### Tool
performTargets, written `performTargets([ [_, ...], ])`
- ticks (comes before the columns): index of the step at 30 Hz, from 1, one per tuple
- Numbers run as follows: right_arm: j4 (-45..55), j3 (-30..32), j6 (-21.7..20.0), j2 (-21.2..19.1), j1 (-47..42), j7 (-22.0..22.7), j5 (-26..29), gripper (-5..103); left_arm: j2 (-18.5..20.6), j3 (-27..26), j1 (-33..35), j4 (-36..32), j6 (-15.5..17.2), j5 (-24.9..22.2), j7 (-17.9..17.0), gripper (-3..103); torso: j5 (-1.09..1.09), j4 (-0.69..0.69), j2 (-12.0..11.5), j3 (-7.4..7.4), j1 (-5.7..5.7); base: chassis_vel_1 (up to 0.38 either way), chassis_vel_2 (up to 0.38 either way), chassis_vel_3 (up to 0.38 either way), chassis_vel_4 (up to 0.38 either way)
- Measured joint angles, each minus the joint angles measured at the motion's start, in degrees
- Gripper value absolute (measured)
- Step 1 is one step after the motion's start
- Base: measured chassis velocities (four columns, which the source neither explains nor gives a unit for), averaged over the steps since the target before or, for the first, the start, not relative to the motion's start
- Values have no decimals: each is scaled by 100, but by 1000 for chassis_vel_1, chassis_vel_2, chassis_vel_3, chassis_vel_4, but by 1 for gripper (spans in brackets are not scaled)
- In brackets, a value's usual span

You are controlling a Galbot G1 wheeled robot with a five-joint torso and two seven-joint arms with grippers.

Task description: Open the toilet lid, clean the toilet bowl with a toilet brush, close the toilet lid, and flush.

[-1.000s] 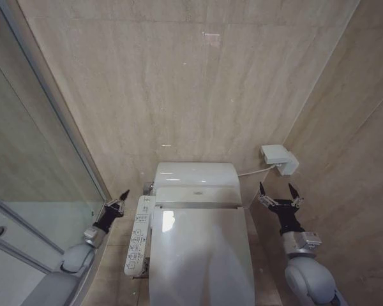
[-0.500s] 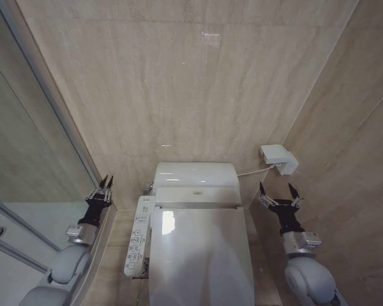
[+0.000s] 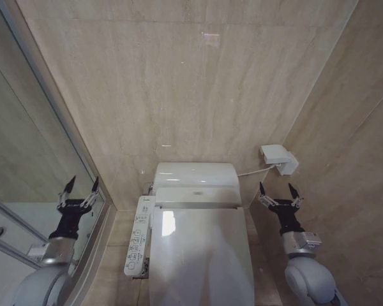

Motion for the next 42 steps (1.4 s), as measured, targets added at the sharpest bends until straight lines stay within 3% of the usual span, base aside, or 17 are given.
performTargets([
  [3, 0, 0, 0, 0, 0, 0, 0, 100, -162, -67, 353, -273, 97, -30, -306, 66, 0, 1, 0, 0, 0, 0, 0, 0, 0],
  [4, 0, 0, 0, 0, 0, 0, 0, 100, -220, -90, 452, -349, 109, -32, -433, 93, 0, 1, 0, 0, 0, 0, 0, 0, 0],
  [10, 0, 0, 0, 0, 0, 0, 0, 100, -360, -127, 835, -643, 114, -74, -572, 93, 0, -1, 0, 0, 0, 0, 0, 0, 0],
  [11, 0, 0, 0, 0, 0, 0, 0, 100, -397, -131, 927, -714, 120, -66, -501, 100, 0, 0, 0, 0, 0, 0, 0, 0, 0],
  [16, 0, 0, 0, 0, 0, 0, 0, 100, -526, -85, 1062, -827, 144, 62, -62, 100, 1, 0, 0, 0, 0, 0, 0, 0, 0],
  [19, 0, 0, 0, 0, 0, 0, 0, 100, -571, 29, 1069, -826, 151, 129, 10, 100, 1, 0, 0, 1, 0, 0, 0, 0, 0],
  [28, 0, 0, 0, 0, 0, 0, 0, 100, -708, 231, 1035, -822, 317, 350, -339, 100, 0, 0, 0, 1, 0, 0, 0, 0, 0],
  [42, 0, 0, 0, 0, 0, 0, 0, 100, -681, 227, 1114, -890, 212, 361, -248, 100, 0, 0, 0, 1, 0, 0, 0, 0, 0],
])
